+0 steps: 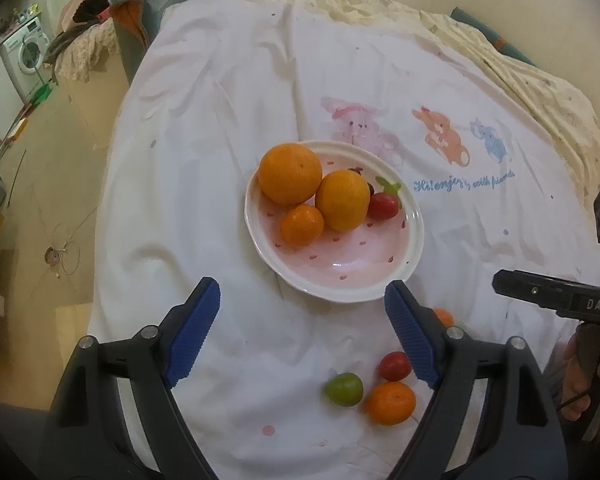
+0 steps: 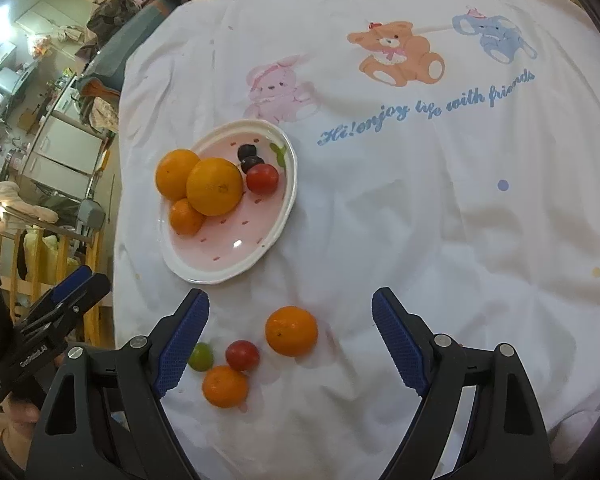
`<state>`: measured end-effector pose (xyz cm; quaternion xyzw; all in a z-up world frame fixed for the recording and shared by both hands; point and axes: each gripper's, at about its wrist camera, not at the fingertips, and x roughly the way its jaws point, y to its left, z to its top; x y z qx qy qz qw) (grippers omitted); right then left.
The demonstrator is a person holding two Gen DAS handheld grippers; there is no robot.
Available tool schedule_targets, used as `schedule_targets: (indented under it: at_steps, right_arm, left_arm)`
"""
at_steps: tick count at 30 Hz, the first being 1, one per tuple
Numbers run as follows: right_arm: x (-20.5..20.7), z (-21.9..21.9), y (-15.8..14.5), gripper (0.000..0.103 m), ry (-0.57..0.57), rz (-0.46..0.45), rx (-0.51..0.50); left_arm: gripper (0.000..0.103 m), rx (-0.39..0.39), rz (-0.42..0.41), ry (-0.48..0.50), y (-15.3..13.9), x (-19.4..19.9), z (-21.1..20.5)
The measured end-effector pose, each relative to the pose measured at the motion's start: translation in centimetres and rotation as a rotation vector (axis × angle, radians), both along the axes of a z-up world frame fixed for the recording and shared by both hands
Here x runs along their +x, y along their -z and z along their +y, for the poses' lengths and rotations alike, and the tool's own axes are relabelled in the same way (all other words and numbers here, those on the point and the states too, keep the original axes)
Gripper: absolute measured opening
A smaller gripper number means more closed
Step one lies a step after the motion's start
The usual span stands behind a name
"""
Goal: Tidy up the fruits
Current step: 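Open both grippers to release the mandarin and grape, then withdraw, then grasp an orange with the right gripper while the left gripper grasps a mandarin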
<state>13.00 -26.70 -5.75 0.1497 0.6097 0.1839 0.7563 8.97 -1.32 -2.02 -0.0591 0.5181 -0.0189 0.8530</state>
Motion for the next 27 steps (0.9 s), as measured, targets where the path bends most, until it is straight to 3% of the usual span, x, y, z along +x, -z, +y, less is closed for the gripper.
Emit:
schedule_targets:
  at_steps: [8, 15, 17, 24, 27]
  right_arm:
    - [0.3, 1.4, 2.2, 0.086, -0.039, 0.058, -0.005]
    - [0.0, 3.8, 5.1, 0.085, -0.14, 0.121, -0.088]
    - [-0.3, 4.4, 6.0, 0.074, -0.173, 0.133, -0.128]
    - [-1.3, 6.0, 6.8, 0.064, -0.286, 0.104, -0.232]
    - [-1.6, 6.3, 6.8, 0.044, -0.312, 0.11, -0.201]
  left_arm:
    - [0.082, 0.001, 0.044, -0.005, 1.3, 0.1, 0.1]
    - [0.082, -0.004, 0.062, -0.003, 1.7, 0.4, 0.2]
    - [0.082, -0.003, 0.066, -0.002, 1.8, 0.4, 0.2]
    - [0.082, -0.01, 0.091, -0.008, 2.3, 0.6, 0.2]
    - [0.082, 0.0, 0.093, -0.001, 2.4, 0.5, 0.0]
